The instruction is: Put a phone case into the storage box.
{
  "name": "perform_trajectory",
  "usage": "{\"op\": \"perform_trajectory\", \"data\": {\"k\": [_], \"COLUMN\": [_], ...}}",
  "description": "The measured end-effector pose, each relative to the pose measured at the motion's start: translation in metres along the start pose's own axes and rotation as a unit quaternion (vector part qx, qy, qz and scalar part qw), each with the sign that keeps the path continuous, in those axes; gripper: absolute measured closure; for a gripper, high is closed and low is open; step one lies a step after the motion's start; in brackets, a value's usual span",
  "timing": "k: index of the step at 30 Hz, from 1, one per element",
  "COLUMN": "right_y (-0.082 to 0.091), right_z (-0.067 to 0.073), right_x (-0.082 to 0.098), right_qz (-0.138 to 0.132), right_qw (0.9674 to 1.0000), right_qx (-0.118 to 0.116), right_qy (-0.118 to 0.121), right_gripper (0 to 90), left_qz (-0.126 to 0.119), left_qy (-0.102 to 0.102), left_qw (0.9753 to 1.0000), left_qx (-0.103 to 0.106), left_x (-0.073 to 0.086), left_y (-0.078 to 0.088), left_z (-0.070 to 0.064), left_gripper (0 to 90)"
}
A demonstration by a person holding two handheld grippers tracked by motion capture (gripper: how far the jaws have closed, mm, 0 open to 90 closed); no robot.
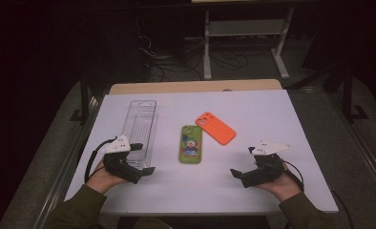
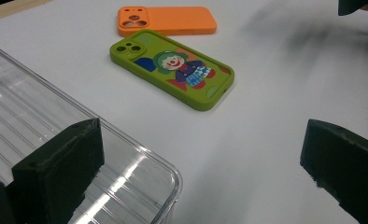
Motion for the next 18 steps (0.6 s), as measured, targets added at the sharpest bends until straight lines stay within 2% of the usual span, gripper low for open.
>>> {"op": "perform_trajectory", "data": {"k": [18], "right_y": [-0.0029], "right_z": [-0.0025], "right_x": [-0.0056], "right_qz": [0.007], "right_qw": [0.9999], "right_qx": [0.011], "right_qy": [-0.003], "right_gripper": [0.0], "left_qz": [0.008], "left_qy": [-0.009], "left_qw": [0.9999], "left_qx": [0.002], "left_x": [0.0004], "left_y": [-0.0014], "left_z": [-0.0014], "left_gripper": [0.0]}}
Point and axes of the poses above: each handheld gripper's, and its own axes: y roughly backward along the jaws, x roughly out of its underside, z roughly to its left, the point moved 1 cm from there along -y, roughly forward along the jaws, and after that the axes turned 2 degrees about -x, right-handed, at the moved point
